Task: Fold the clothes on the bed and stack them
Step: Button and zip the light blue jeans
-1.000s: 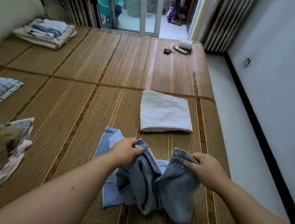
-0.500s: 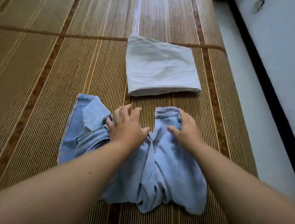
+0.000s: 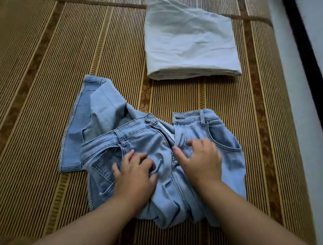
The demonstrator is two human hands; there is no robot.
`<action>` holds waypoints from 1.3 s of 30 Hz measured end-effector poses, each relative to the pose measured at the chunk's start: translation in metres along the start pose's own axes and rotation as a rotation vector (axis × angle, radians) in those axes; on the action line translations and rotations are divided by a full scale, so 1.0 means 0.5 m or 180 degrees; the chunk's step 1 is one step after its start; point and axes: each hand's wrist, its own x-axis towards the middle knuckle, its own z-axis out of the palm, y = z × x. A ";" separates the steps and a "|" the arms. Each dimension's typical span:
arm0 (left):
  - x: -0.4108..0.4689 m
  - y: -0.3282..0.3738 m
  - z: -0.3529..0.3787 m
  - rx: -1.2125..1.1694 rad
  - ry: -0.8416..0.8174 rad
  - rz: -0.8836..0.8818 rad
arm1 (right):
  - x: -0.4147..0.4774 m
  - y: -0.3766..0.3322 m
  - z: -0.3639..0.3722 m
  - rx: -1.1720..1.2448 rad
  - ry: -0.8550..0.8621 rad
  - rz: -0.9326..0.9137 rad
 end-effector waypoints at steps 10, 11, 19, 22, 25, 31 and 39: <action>0.009 -0.019 -0.061 0.0226 -0.0158 -0.0371 | 0.015 -0.007 -0.014 0.3022 -0.1075 0.1500; 0.015 -0.003 -0.066 0.0203 -0.0144 -0.0403 | 0.007 -0.005 -0.018 0.3299 -0.1169 0.1648; 0.079 0.117 -0.041 -0.0638 -0.0016 0.0716 | -0.005 0.010 -0.025 0.3730 -0.1473 0.1570; 0.102 0.106 -0.034 -0.0342 -0.0260 0.0766 | -0.011 0.015 -0.020 0.3672 -0.1405 0.1490; 0.111 0.097 -0.039 -0.0009 -0.0240 0.1008 | -0.014 0.014 -0.018 0.3711 -0.1287 0.1439; 0.122 0.104 -0.043 -0.0294 -0.0298 0.0689 | -0.025 0.002 0.000 0.2839 -0.0897 0.0853; 0.134 0.096 -0.083 -0.0331 -0.0858 0.0305 | -0.038 -0.046 -0.007 0.0780 -0.0482 -0.0183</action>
